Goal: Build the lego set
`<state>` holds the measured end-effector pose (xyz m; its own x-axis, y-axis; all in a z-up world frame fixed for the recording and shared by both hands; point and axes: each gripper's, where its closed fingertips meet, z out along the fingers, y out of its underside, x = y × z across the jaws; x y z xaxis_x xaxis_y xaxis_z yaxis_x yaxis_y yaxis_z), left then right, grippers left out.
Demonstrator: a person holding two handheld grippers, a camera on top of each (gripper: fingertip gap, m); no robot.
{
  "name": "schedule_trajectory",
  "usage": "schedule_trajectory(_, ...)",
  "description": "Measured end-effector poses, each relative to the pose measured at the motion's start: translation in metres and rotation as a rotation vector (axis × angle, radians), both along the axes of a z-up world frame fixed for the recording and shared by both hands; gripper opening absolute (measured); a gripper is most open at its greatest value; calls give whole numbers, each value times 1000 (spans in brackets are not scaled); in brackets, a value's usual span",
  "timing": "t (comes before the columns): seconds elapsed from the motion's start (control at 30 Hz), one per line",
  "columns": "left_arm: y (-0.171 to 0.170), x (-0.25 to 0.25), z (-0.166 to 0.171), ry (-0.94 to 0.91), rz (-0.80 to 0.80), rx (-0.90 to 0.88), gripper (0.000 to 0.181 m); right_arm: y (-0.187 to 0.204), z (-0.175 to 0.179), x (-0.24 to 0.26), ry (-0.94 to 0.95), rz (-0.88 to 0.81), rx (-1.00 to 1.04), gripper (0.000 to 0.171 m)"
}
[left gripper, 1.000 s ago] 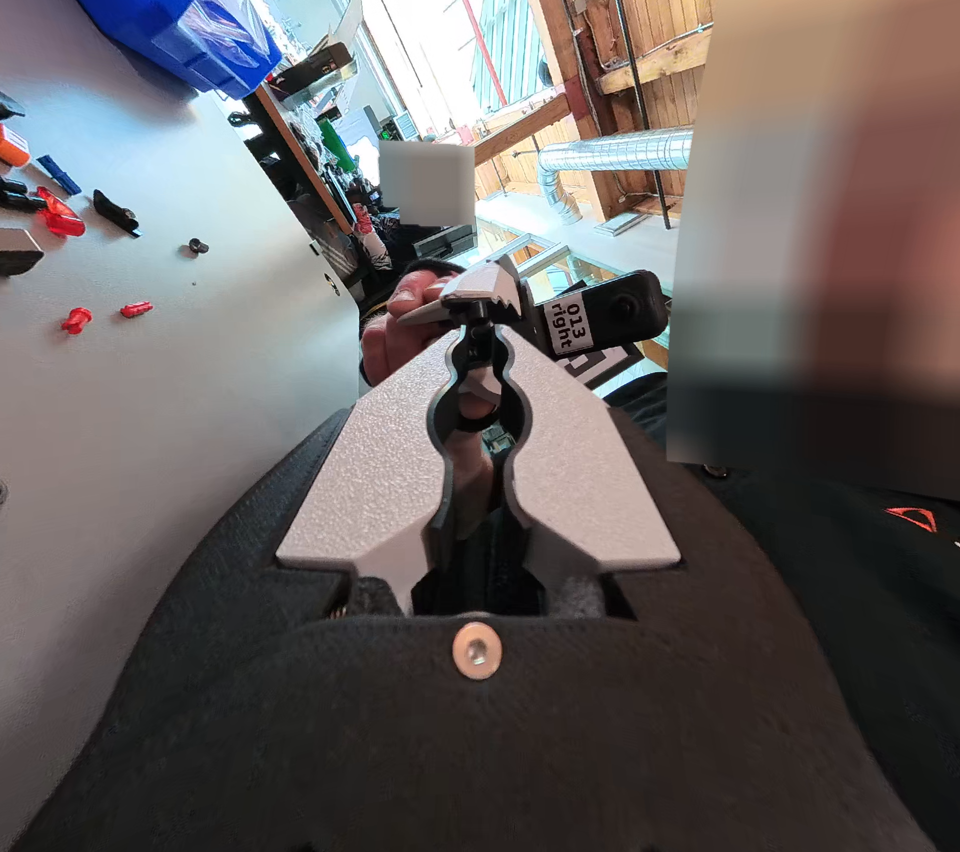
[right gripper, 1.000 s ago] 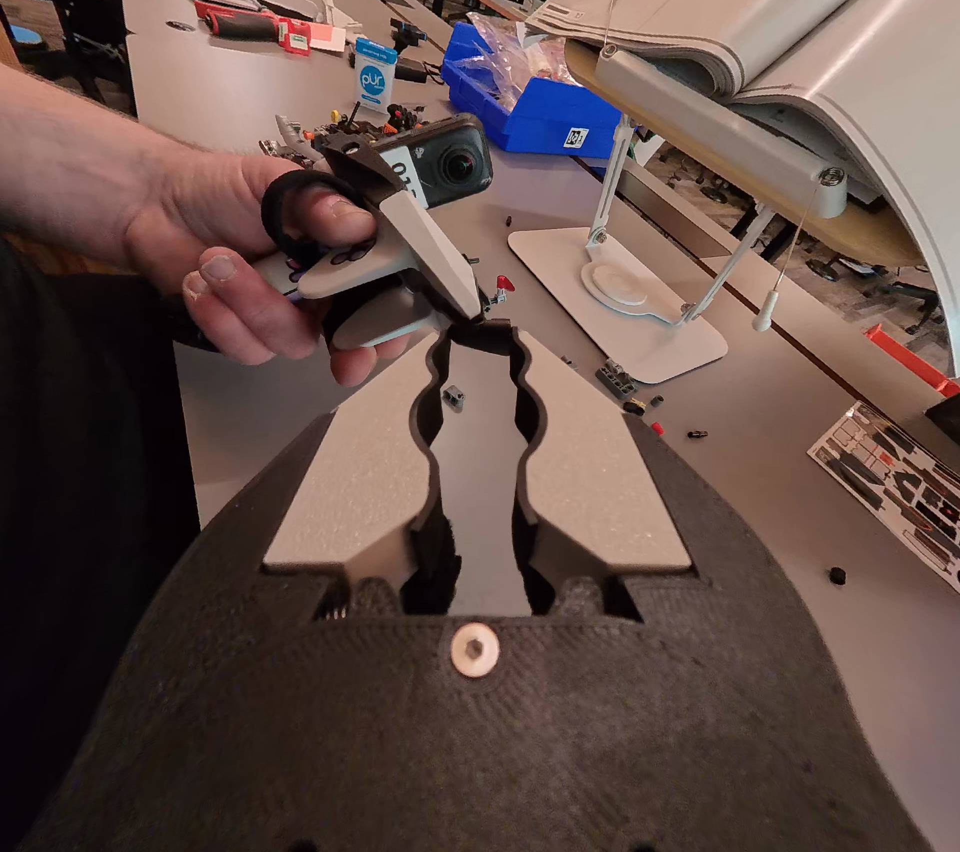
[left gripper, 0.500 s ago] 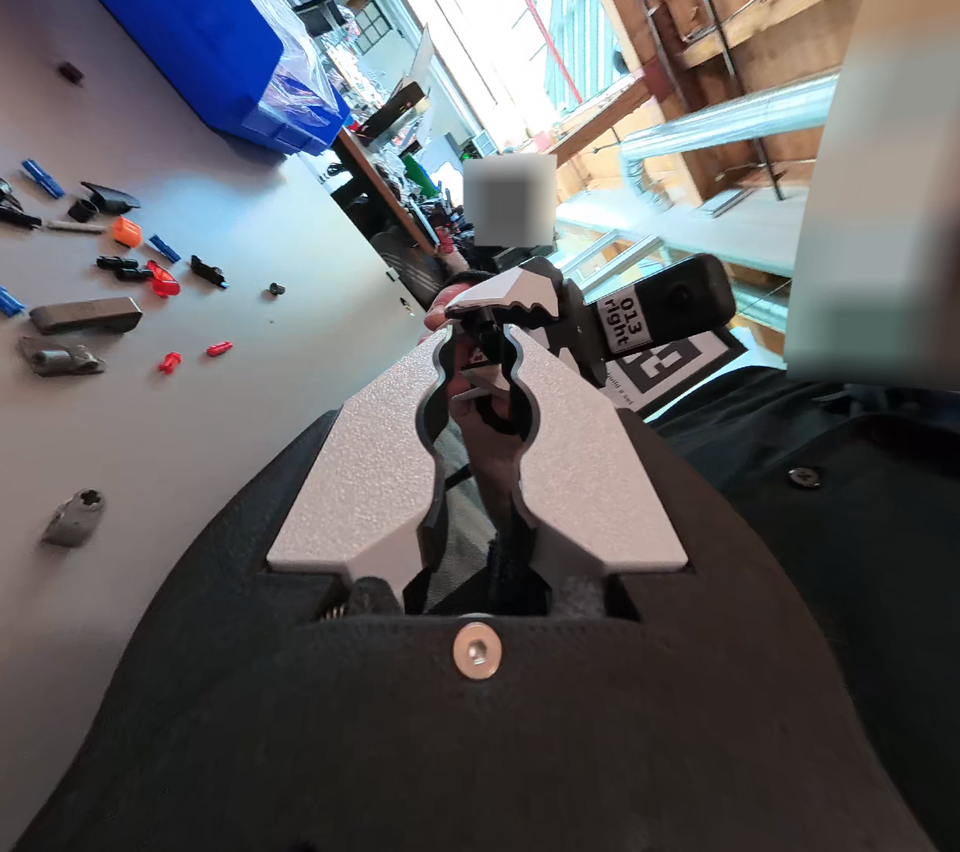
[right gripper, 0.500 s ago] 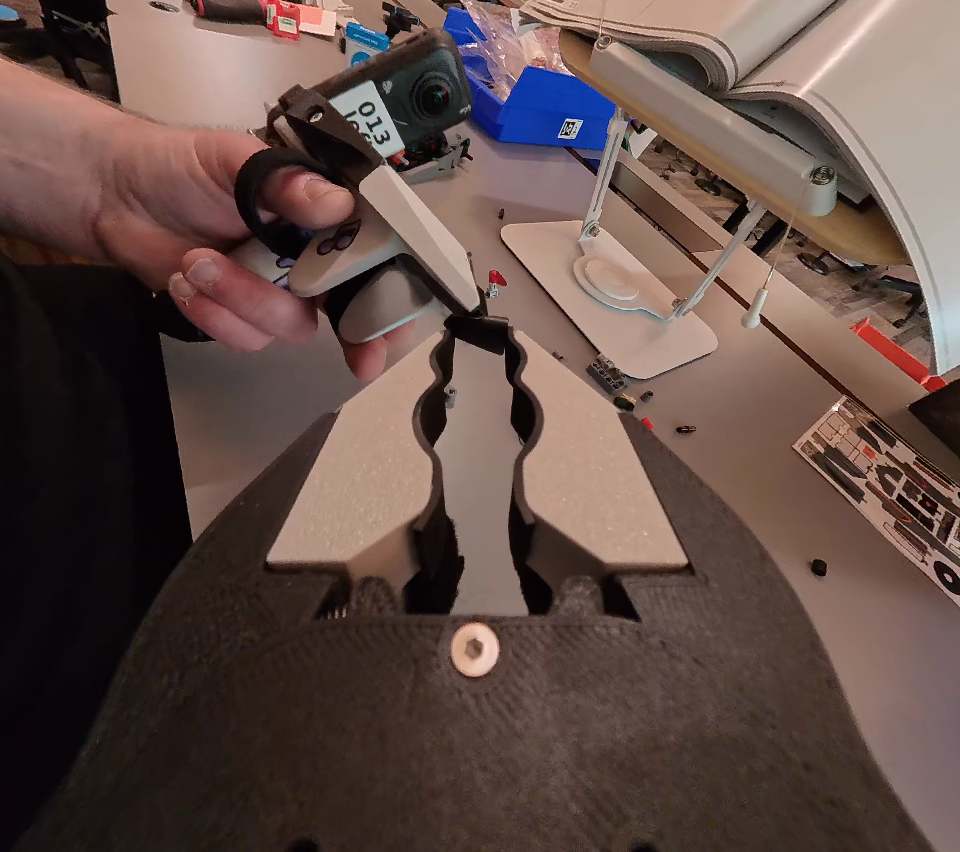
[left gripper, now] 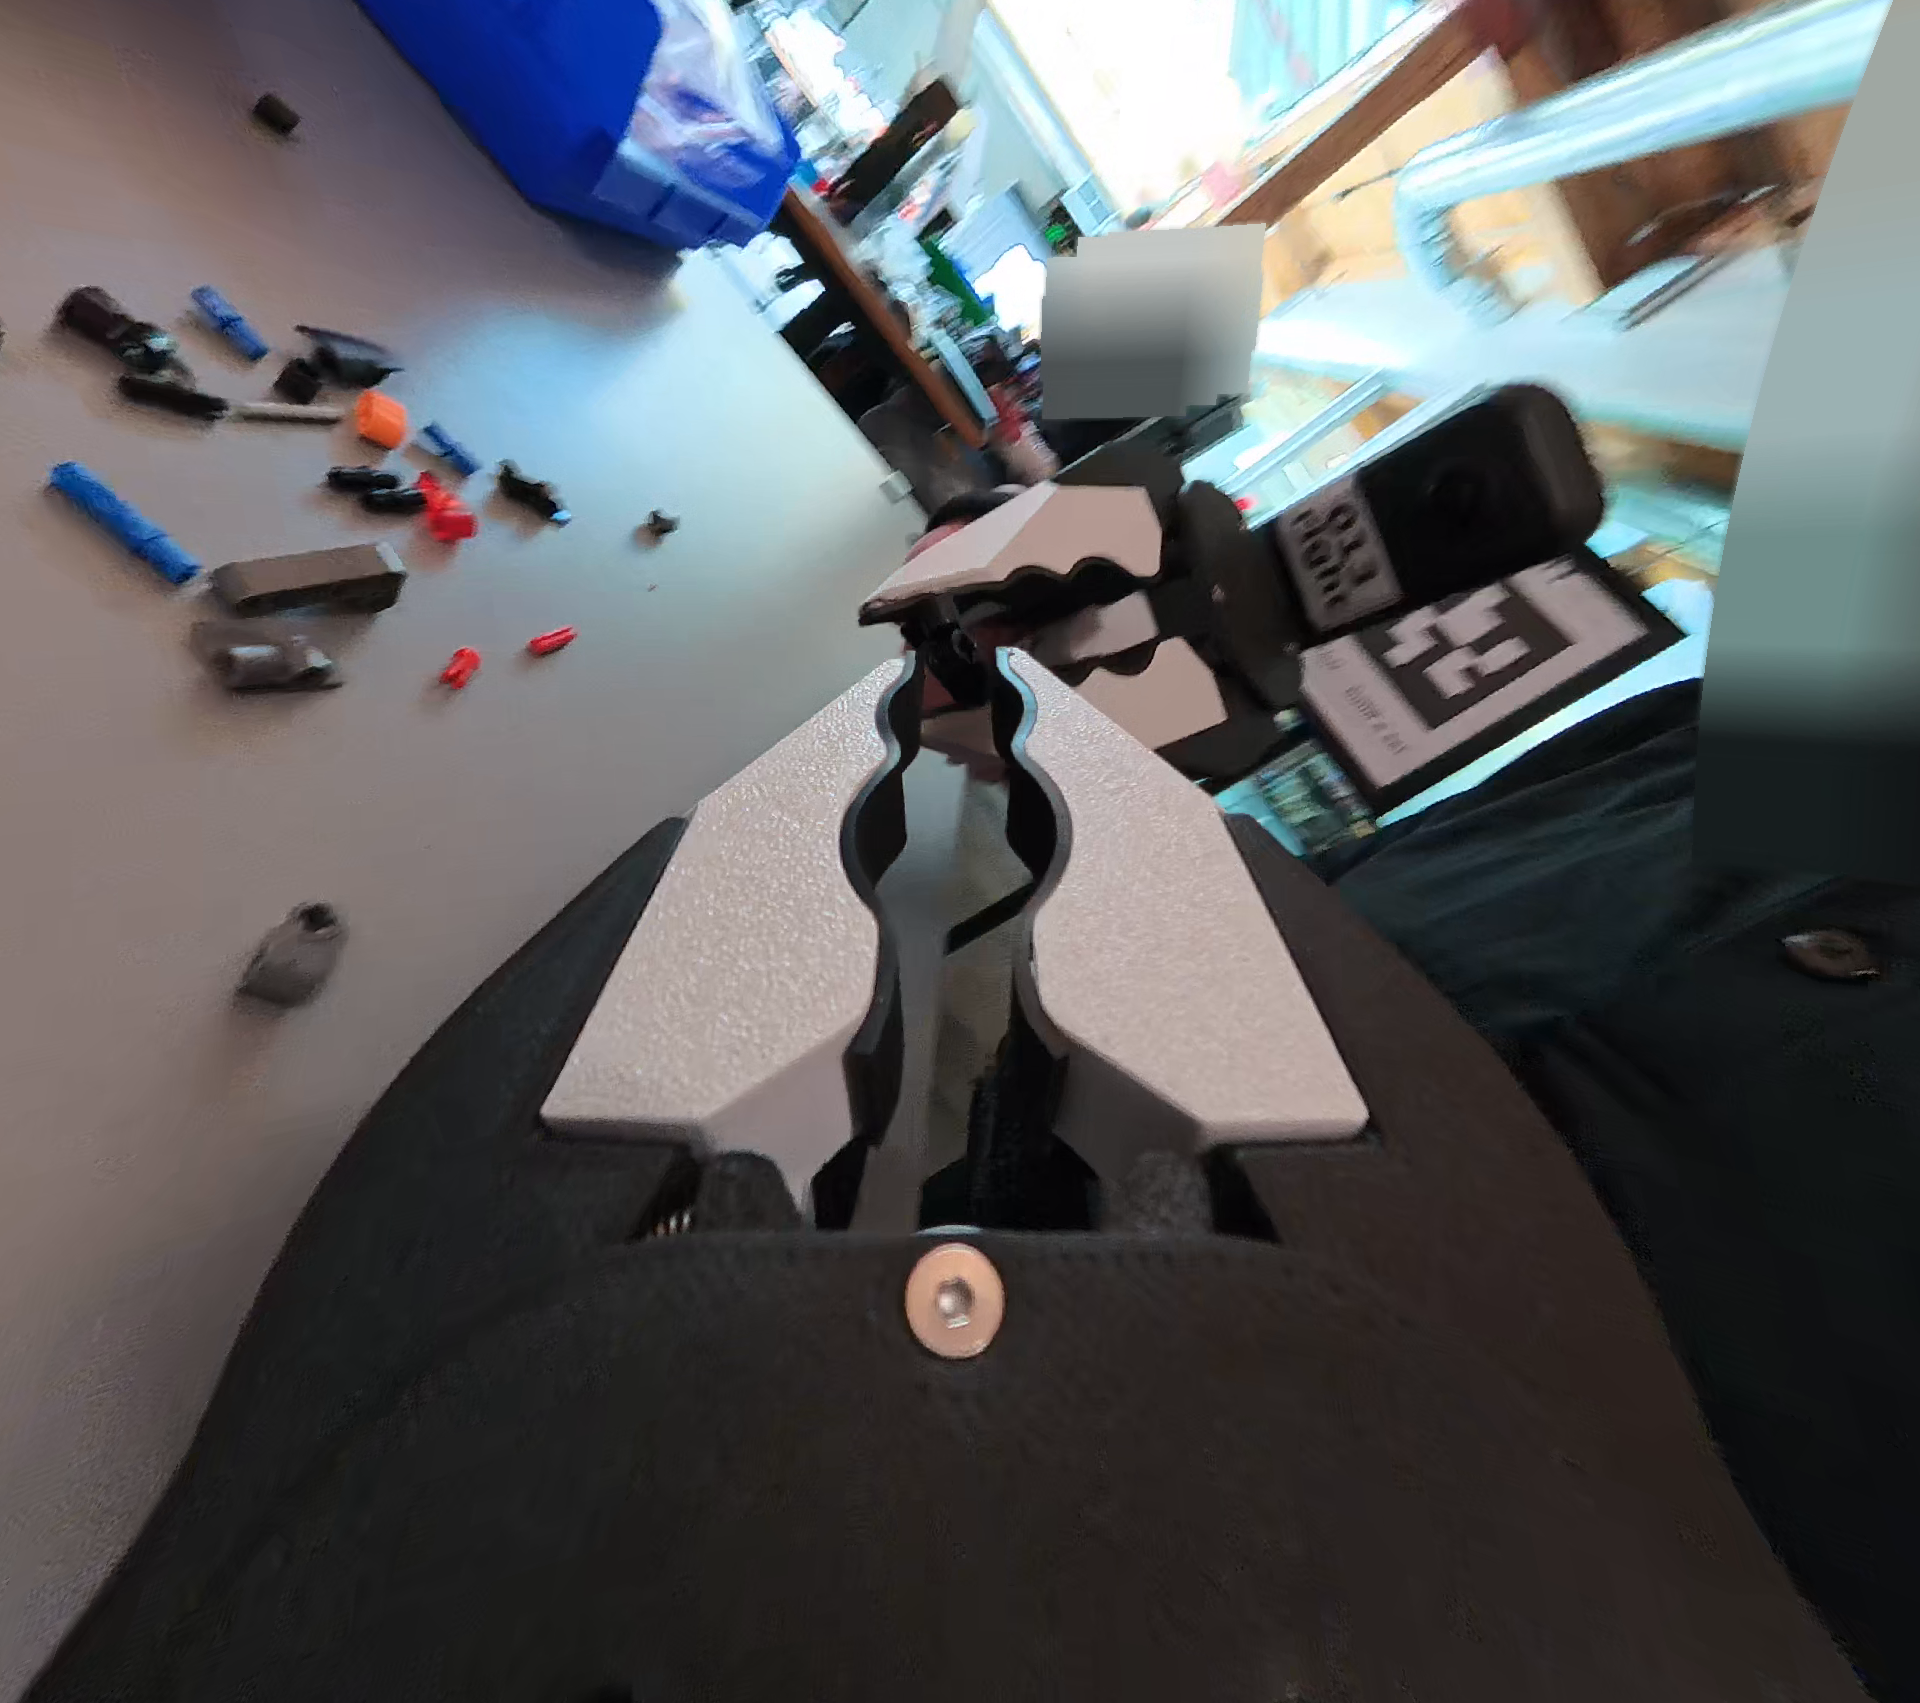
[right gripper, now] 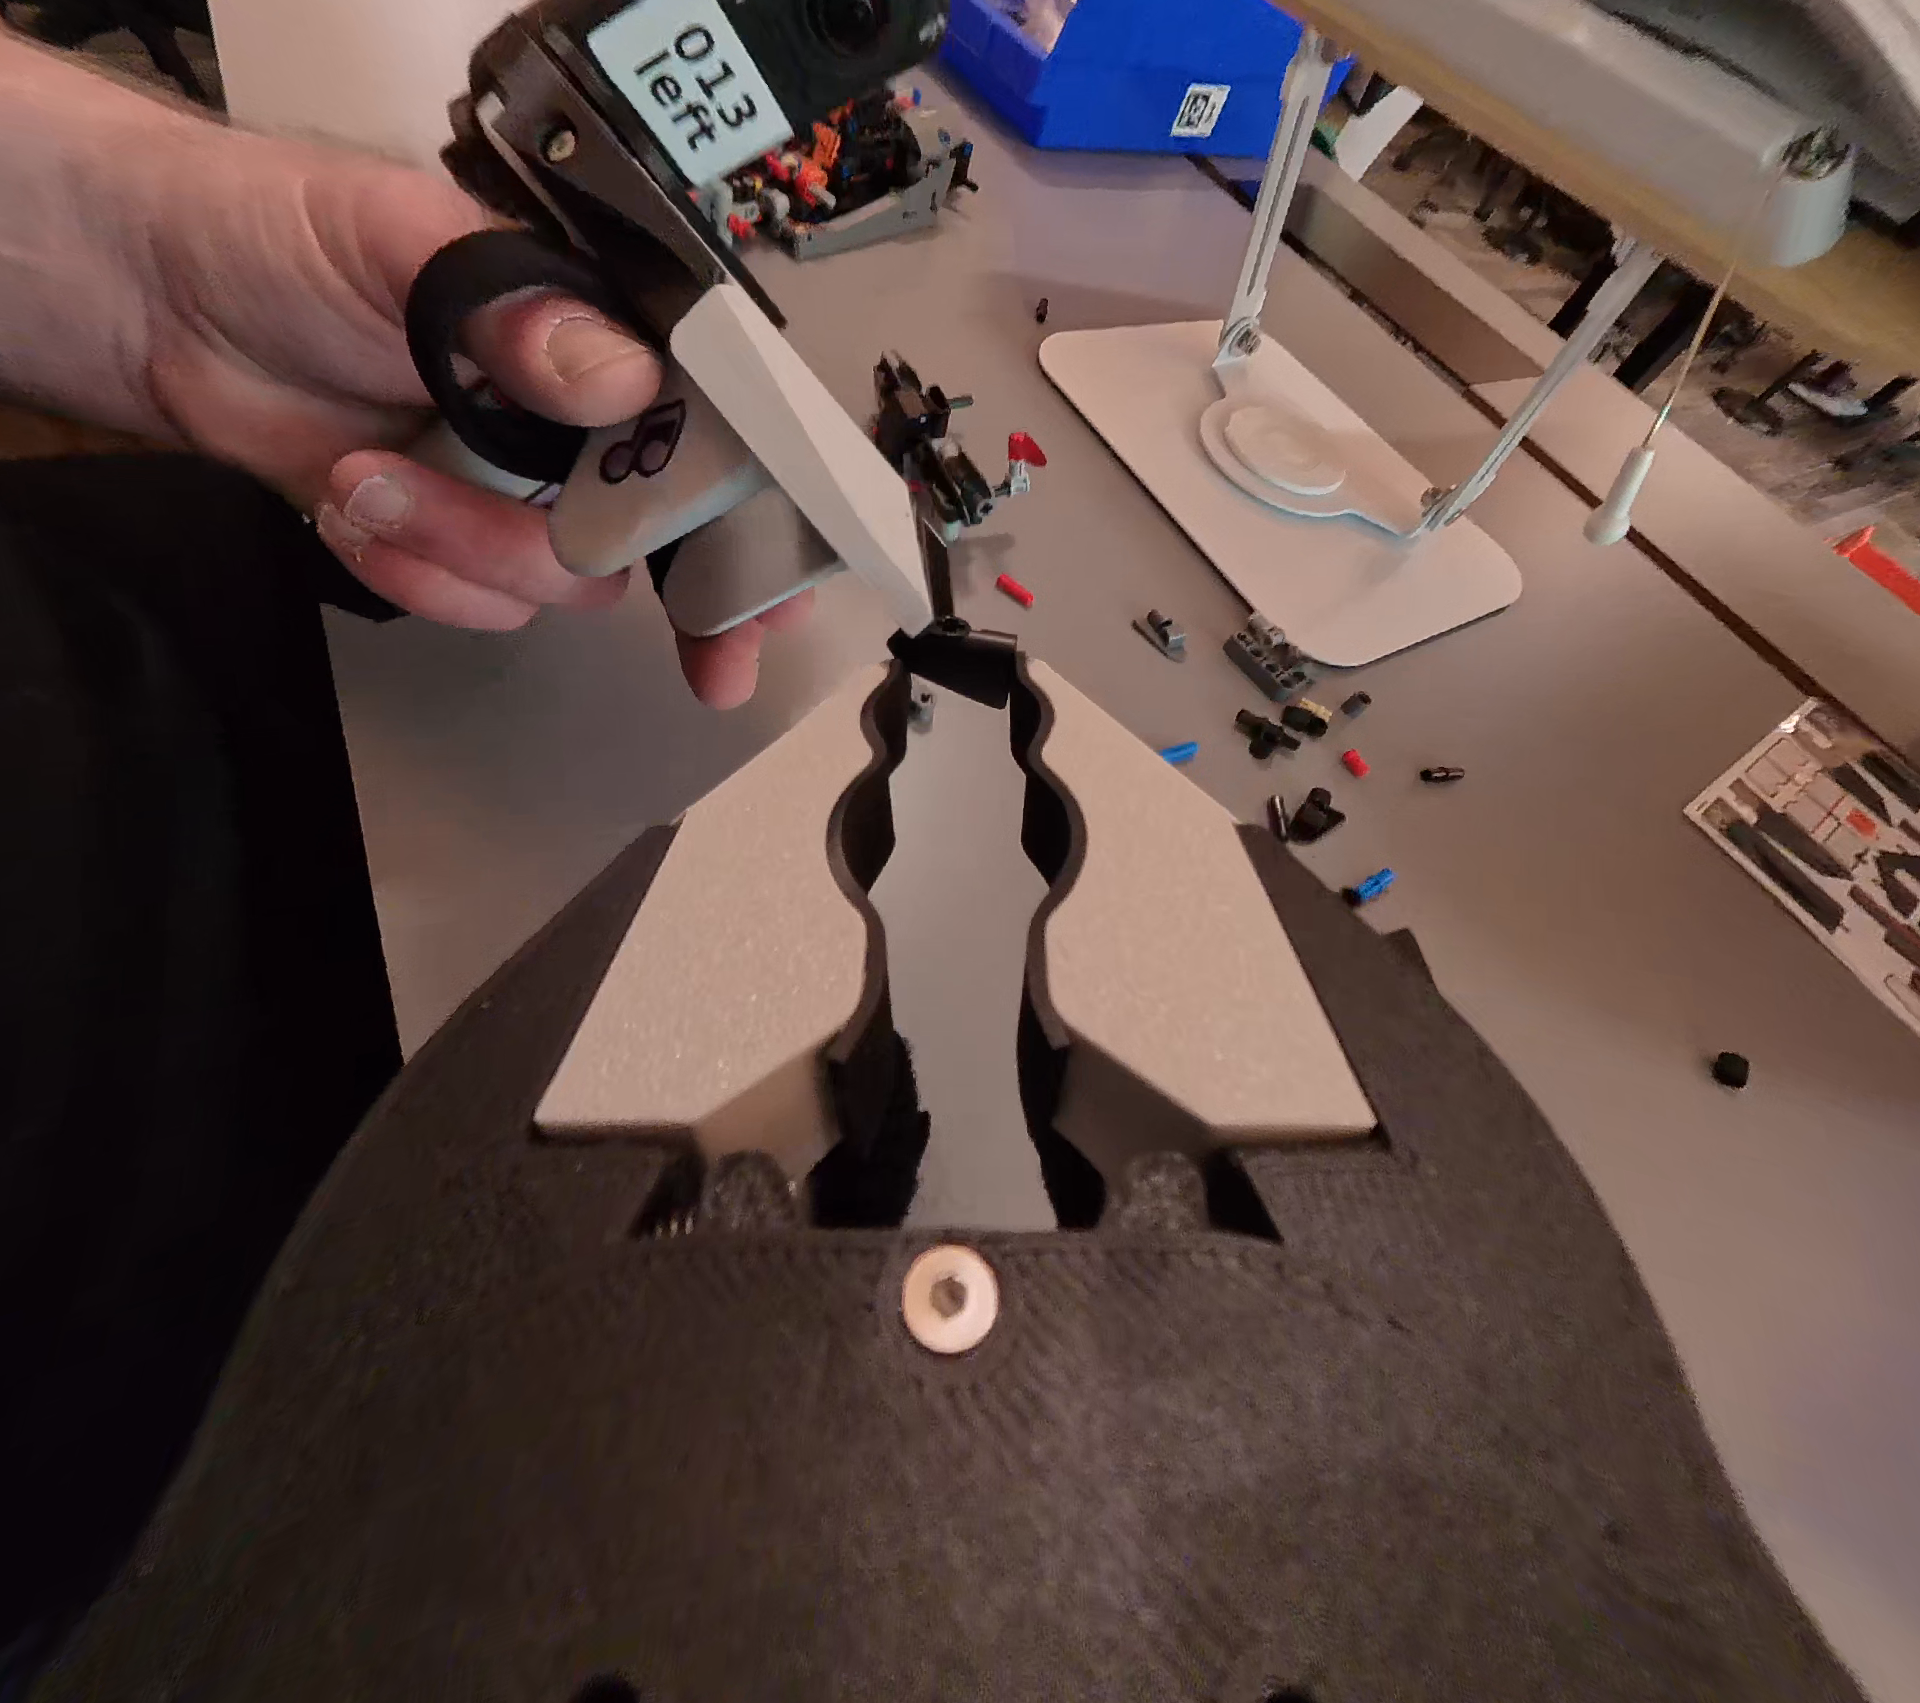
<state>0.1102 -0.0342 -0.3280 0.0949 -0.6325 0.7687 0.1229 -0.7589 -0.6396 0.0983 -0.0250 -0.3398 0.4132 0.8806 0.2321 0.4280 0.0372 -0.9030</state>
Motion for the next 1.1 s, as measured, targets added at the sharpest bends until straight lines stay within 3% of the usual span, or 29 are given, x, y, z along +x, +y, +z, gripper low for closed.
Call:
schedule_trajectory(0.2,-2,1,-22,168,0,60,9,-3,-23,5,-49,33,-124,16)
schedule_trajectory(0.37,-2,0,-34,276,20,132,8,-4,-28,9,-54,17,-161,0)
schedule_trajectory(0.7,-3,-2,-58,466,-36,198,0,-8,-49,7,-98,59,-292,0)
schedule_trajectory(0.9,4,-13,-39,502,3,377,1,-15,-43,14,-1,156,-433,0)
schedule_trajectory(1.1,25,-19,-42,722,23,627,6,-9,-33,25,56,182,-490,0)
